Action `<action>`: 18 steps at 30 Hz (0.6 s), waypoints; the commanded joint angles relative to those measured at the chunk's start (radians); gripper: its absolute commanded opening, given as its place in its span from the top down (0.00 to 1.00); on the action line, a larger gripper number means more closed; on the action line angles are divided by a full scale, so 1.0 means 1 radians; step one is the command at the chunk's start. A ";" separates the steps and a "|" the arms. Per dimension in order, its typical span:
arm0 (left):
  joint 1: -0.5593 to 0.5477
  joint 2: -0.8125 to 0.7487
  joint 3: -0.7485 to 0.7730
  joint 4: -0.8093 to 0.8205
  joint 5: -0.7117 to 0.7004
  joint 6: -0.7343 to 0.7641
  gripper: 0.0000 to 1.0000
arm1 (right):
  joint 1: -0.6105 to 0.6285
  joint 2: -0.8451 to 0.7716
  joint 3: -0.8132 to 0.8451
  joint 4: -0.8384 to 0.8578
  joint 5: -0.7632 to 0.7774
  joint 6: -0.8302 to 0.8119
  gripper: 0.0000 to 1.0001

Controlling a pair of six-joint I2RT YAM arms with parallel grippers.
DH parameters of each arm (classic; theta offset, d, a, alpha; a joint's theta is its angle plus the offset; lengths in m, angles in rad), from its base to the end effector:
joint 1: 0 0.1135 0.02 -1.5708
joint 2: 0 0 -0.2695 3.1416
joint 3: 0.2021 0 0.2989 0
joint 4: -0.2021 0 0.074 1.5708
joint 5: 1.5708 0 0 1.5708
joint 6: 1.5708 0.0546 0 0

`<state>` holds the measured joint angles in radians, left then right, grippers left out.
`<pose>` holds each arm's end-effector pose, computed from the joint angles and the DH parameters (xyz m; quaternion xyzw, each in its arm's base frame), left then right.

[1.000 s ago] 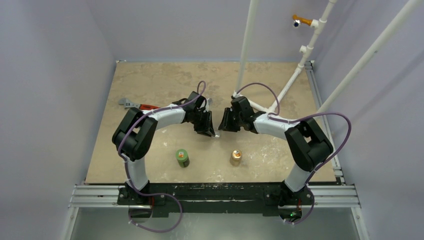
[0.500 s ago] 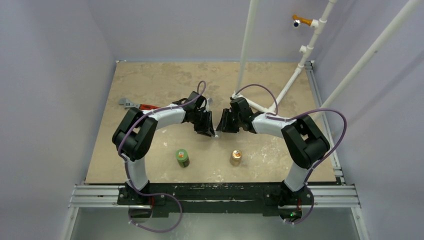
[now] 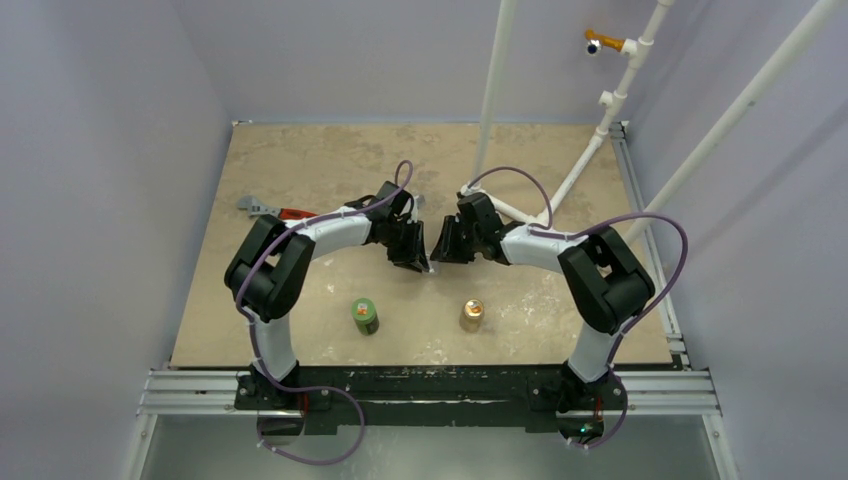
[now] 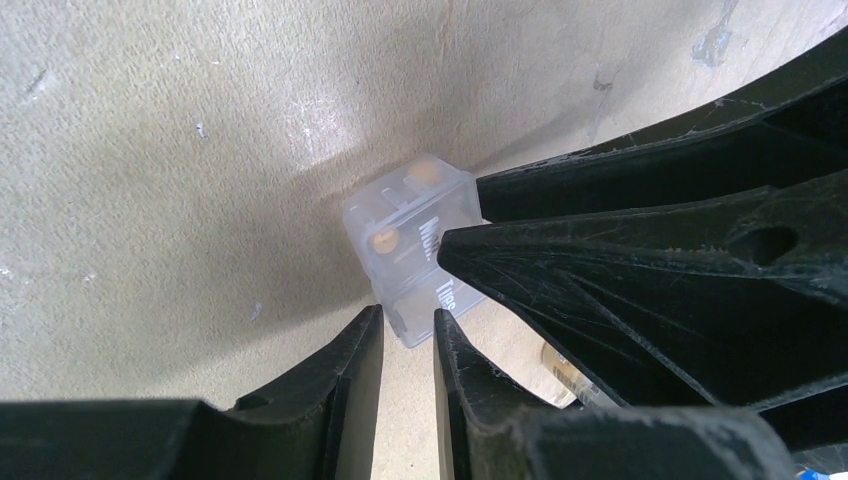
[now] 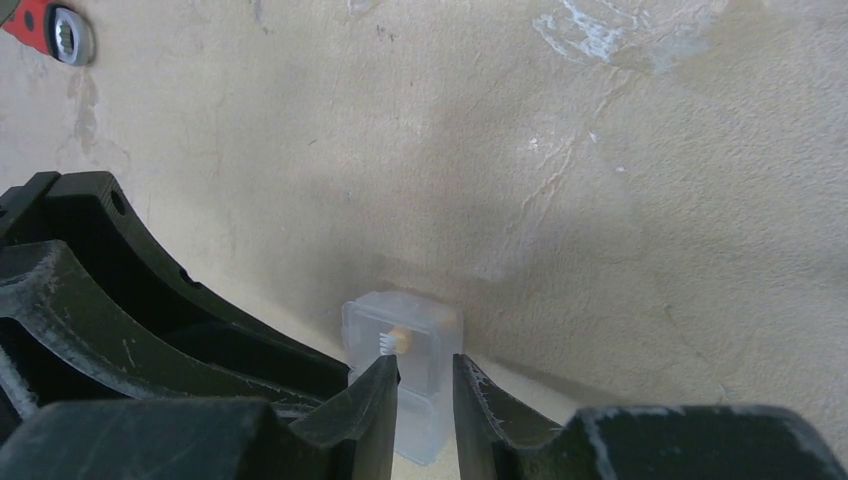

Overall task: Sort the pills into containers
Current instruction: Close the pill container at the center of the board.

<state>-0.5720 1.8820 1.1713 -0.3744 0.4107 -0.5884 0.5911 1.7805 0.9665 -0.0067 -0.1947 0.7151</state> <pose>0.3426 -0.2465 0.1148 0.0412 0.9506 -0.2946 0.0884 0.3327 0.2360 0.1121 0.0219 0.9265 0.2934 0.2346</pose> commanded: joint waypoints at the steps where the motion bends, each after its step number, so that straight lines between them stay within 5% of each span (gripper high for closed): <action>1: -0.003 0.011 0.031 -0.006 -0.021 0.023 0.77 | 0.017 0.045 0.019 -0.025 0.035 -0.008 0.76; 18: 0.011 -0.040 0.034 0.054 0.018 -0.024 0.71 | 0.022 0.049 -0.009 -0.032 0.069 -0.014 0.87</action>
<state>-0.5701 1.8828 1.1755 -0.3763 0.4088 -0.5880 0.6041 1.7943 0.9821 0.0097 -0.1757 0.7166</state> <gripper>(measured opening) 0.285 0.144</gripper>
